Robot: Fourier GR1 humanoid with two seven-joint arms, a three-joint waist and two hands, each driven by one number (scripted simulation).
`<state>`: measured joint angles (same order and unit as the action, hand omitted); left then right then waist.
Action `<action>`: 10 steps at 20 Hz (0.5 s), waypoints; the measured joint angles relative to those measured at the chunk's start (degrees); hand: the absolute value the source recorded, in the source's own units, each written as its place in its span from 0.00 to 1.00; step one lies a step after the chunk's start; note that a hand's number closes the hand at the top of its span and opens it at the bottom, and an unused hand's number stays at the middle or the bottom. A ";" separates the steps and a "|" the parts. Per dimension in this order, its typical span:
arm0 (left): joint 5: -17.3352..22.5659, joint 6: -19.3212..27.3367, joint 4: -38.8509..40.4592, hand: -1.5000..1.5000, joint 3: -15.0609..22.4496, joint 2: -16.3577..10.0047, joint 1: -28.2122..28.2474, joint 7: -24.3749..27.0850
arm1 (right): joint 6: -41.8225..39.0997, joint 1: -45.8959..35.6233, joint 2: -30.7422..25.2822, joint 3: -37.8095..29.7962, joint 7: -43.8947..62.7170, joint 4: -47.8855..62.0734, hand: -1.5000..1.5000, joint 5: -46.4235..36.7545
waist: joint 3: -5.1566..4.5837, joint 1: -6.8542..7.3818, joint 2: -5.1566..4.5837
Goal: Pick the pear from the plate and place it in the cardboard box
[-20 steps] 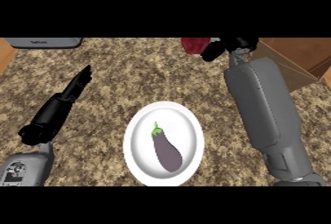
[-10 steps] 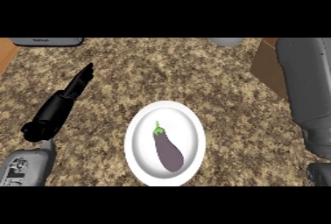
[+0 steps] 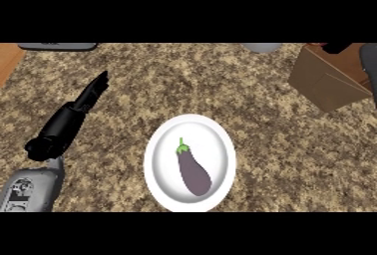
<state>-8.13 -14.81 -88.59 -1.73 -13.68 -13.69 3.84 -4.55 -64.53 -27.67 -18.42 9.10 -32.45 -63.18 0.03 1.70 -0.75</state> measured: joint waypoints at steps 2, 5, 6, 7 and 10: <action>-0.13 0.11 0.41 0.50 -0.05 0.13 -0.56 -0.21 | -1.68 -0.10 -1.71 -0.26 -1.56 3.58 1.00 0.03 | 0.00 0.16 -0.09; -0.70 0.58 0.45 0.50 0.45 0.80 -0.55 0.00 | -5.41 -0.07 -4.58 -0.21 -4.77 7.91 1.00 0.04 | 0.01 0.19 -0.12; -1.05 0.94 0.37 0.50 0.89 1.31 -0.45 0.11 | -6.39 0.07 -5.26 0.15 -5.34 9.30 1.00 -0.39 | 0.02 0.28 -0.15; -1.16 1.05 0.37 0.50 1.10 1.59 -0.75 -0.04 | -7.25 0.01 -5.84 0.34 -5.45 10.76 1.00 -0.72 | 0.02 0.40 -0.20; -0.75 0.41 0.79 0.50 0.36 0.89 -0.65 0.58 | -11.21 -0.01 -8.54 0.39 -8.49 14.21 0.00 -0.74 | 0.03 0.54 -0.24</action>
<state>-8.88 -14.40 -87.80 -1.37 -12.79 -14.34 4.42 -15.76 -64.54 -36.22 -18.03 0.61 -18.23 -63.92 0.06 2.24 -0.99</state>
